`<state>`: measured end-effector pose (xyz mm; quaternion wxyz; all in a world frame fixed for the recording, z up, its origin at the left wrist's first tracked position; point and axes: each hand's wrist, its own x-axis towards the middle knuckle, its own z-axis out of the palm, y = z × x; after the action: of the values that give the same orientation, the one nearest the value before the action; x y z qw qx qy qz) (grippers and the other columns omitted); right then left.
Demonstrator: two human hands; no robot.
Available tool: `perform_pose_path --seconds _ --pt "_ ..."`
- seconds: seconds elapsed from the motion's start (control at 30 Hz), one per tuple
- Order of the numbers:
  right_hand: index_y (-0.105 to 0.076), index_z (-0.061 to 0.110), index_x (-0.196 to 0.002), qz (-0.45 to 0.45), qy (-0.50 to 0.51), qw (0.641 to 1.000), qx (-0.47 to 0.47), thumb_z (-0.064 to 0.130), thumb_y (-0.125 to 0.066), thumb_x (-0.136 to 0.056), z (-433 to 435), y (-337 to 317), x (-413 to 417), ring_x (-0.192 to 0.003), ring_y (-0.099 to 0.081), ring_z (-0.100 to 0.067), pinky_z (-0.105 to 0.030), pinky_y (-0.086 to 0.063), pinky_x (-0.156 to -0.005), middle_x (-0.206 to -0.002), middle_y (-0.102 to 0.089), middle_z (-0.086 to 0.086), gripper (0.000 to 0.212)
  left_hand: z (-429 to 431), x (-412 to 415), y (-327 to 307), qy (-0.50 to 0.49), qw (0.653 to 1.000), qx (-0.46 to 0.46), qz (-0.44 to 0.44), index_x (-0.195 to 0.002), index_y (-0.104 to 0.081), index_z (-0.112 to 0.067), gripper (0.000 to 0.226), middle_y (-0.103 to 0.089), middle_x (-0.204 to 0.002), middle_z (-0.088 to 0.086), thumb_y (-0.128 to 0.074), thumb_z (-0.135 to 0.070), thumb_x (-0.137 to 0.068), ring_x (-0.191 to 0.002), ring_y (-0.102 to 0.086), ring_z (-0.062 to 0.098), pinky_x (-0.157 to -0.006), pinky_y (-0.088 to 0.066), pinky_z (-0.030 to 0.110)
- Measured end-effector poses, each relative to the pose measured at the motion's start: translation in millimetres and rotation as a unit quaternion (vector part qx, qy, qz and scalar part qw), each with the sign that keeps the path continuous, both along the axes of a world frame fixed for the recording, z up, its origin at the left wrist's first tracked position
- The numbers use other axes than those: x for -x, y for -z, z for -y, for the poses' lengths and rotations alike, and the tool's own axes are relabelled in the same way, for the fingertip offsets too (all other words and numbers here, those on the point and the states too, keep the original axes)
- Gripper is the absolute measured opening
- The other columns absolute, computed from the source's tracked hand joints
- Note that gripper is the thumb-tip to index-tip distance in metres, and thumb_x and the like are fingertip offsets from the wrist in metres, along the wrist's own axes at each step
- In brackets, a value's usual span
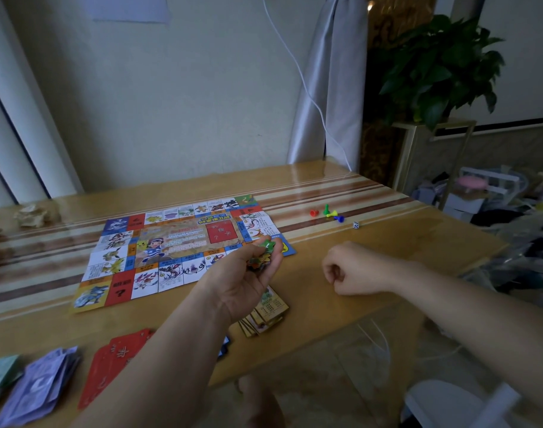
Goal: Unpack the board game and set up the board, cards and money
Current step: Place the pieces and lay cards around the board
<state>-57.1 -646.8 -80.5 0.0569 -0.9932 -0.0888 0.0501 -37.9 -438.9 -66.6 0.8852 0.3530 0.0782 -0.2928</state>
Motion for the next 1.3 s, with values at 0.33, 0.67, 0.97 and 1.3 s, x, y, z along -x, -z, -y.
perform_pose_path --seconds 0.33,0.67,0.97,1.3 --pt "-0.069 0.019 -0.089 0.107 0.053 0.975 -0.19 0.009 -0.063 -0.086 22 -2 1 -0.079 -0.059 -0.004 -0.012 -0.044 -0.068 -0.084 -0.064 0.008 0.012 16 8 11 0.03 0.999 -0.042 0.0 -0.113 -0.058 0.006 0.023 -0.07 -0.088 0.021 -0.048 0.003 -0.092 -0.086 -0.067 0.022 -0.072 -0.056 0.035" --pt "-0.068 0.017 -0.083 -0.028 0.038 0.91 -0.413 0.012 -0.073 -0.079 -5 -26 16 -0.065 -0.058 -0.007 -0.019 -0.048 -0.055 -0.074 -0.065 -0.001 0.008 47 24 22 0.093 0.991 -0.085 0.034 -0.098 -0.064 0.002 0.016 -0.071 -0.076 0.014 -0.05 0.005 -0.092 -0.063 -0.07 0.013 -0.06 -0.057 0.023" --pt "-0.068 0.013 -0.083 -0.034 0.084 0.9 -0.426 -0.001 -0.072 -0.078 3 -16 12 -0.072 -0.06 -0.014 -0.022 -0.05 -0.064 -0.082 -0.066 -0.01 0.016 46 24 18 0.1 0.992 -0.072 -0.008 -0.102 -0.058 0.009 0.017 -0.065 -0.101 0.026 -0.052 -0.003 -0.091 -0.089 -0.067 0.028 -0.069 -0.056 0.035" --pt "-0.066 0.02 -0.077 0.054 0.137 0.879 -0.454 0.009 -0.07 -0.082 1 -15 -2 -0.07 -0.058 -0.006 -0.016 -0.048 -0.066 -0.074 -0.066 0.007 0.013 30 17 15 0.057 0.997 -0.042 -0.017 -0.098 -0.06 0.008 0.019 -0.07 -0.082 0.025 -0.042 0.008 -0.092 -0.094 -0.066 0.031 -0.071 -0.055 0.042"
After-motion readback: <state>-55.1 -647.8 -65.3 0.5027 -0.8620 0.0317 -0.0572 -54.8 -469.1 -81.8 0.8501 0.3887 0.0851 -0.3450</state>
